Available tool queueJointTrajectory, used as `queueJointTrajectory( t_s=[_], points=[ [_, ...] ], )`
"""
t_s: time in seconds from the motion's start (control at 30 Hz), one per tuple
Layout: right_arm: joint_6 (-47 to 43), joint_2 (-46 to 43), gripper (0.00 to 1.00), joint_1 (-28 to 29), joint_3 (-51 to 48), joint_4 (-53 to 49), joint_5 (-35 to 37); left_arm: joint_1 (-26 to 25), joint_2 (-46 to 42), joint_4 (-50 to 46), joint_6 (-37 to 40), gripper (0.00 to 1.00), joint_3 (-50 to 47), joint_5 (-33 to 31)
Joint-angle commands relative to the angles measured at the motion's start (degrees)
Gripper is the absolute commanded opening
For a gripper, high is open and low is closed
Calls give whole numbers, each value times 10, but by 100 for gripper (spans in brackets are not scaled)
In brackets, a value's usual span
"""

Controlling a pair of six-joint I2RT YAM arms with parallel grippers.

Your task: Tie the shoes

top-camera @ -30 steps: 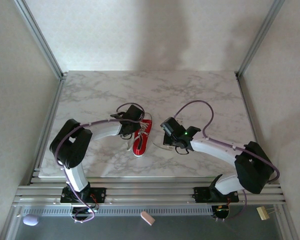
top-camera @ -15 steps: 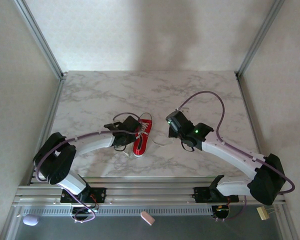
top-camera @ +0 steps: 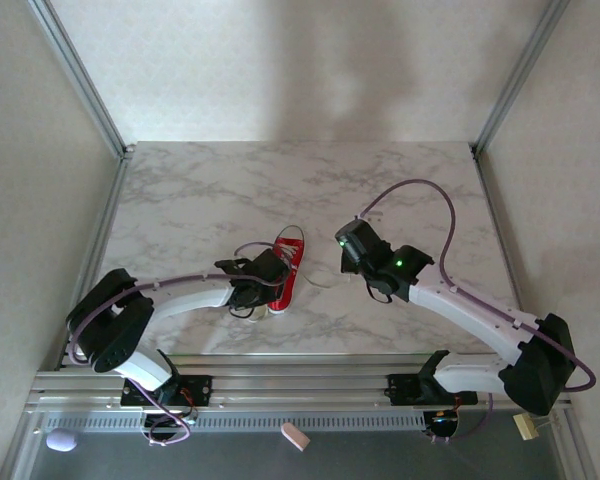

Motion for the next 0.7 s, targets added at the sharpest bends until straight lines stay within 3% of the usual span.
queueJointTrajectory(
  t_s=[0.0,0.43,0.67],
  points=[
    [-5,-15,0,2,0,-18,18,-7,12,4,-2,0,15,10],
    [2,-37,0,2,-10,-32,29,-24,2,40,-4,0,2,26],
    [-67,-37,0,2,33,-1,-12,0,-93,-56,-8,0,20,-124]
  ],
)
